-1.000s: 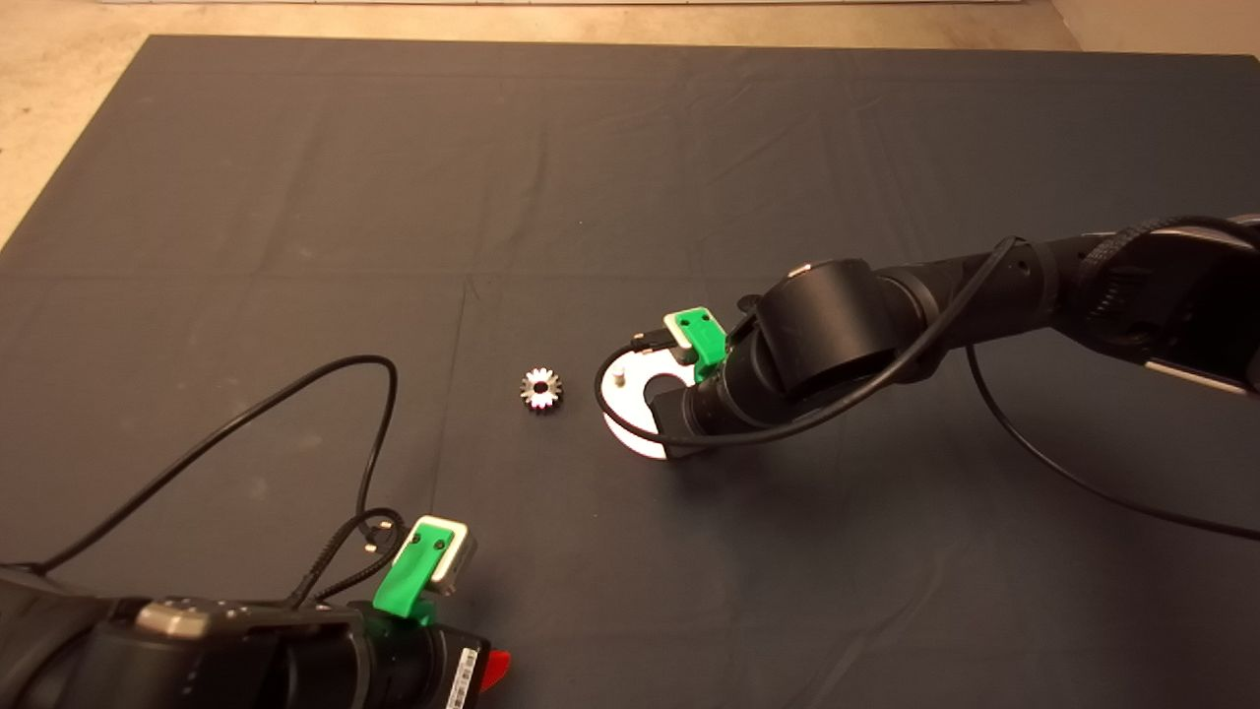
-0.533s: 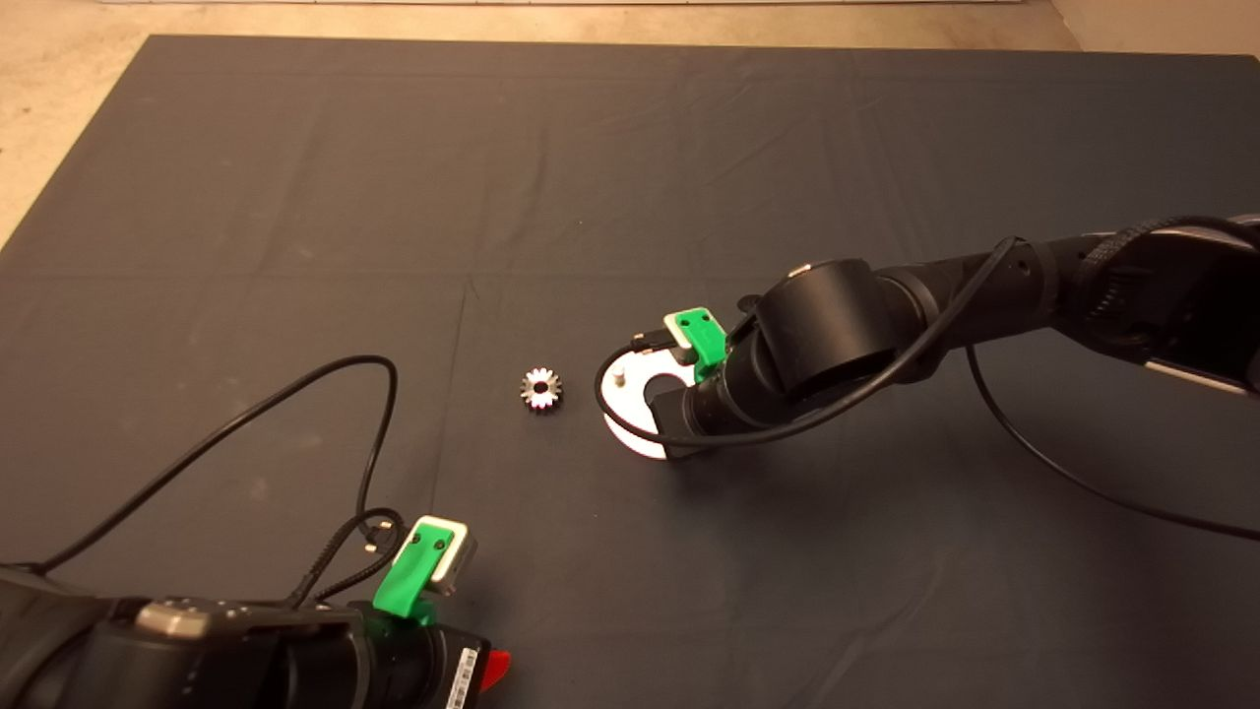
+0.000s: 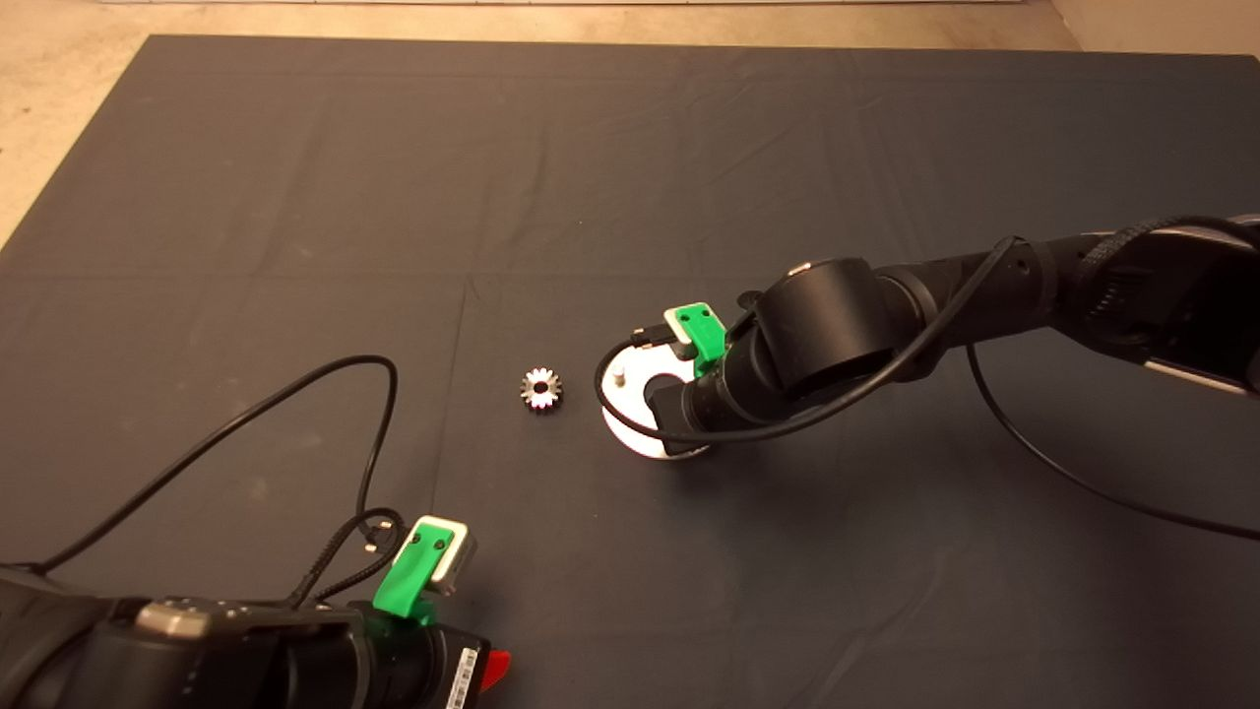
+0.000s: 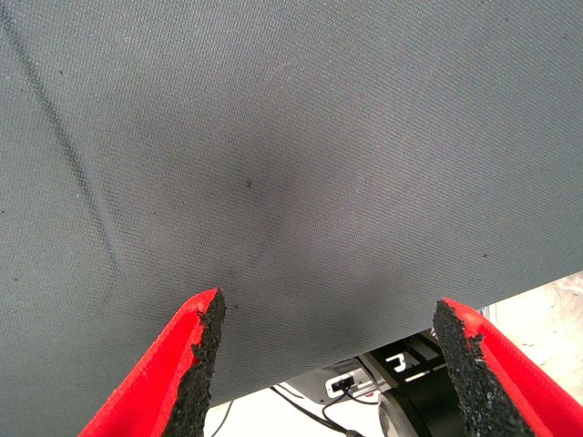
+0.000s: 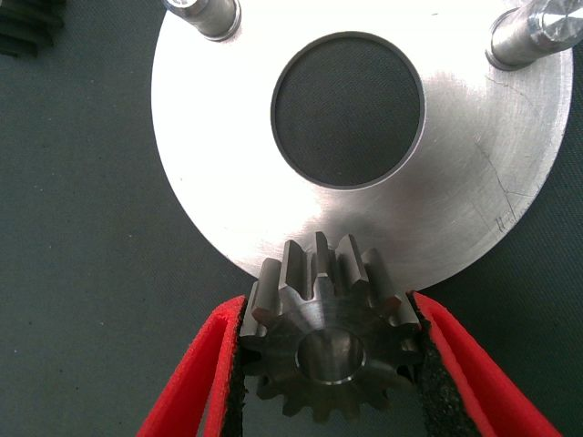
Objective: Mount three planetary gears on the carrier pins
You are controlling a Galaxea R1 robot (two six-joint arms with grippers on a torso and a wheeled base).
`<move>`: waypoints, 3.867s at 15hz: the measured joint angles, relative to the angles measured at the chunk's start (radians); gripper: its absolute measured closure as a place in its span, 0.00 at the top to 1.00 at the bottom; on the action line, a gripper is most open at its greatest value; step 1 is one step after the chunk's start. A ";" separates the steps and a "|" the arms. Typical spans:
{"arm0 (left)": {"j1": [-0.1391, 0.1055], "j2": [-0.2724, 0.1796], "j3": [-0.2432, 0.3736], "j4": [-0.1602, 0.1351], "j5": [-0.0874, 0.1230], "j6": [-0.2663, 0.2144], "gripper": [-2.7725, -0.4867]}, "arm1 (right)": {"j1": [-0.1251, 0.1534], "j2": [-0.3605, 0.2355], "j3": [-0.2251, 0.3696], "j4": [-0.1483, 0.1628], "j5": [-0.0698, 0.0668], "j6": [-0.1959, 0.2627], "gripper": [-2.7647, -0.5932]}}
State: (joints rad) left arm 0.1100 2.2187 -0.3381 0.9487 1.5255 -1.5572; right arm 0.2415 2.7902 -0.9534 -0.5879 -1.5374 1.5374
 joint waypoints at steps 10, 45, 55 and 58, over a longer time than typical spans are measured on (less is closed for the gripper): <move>0.000 0.000 0.000 0.000 0.000 0.000 0.49 | 0.000 0.021 0.001 -0.006 0.002 -0.003 0.22; 0.000 -0.008 0.000 0.000 0.000 0.000 0.49 | -0.026 -0.010 0.014 -0.055 0.026 -0.110 0.22; 0.000 -0.008 0.000 0.000 0.000 0.000 0.49 | -0.026 -0.020 0.017 -0.062 0.028 -0.117 0.22; 0.000 -0.008 0.000 0.000 0.000 0.000 0.49 | -0.026 -0.020 0.018 -0.062 0.028 -0.117 0.22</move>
State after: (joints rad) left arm 0.1100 2.2104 -0.3381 0.9487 1.5255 -1.5572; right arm 0.2160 2.7700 -0.9357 -0.6502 -1.5093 1.4202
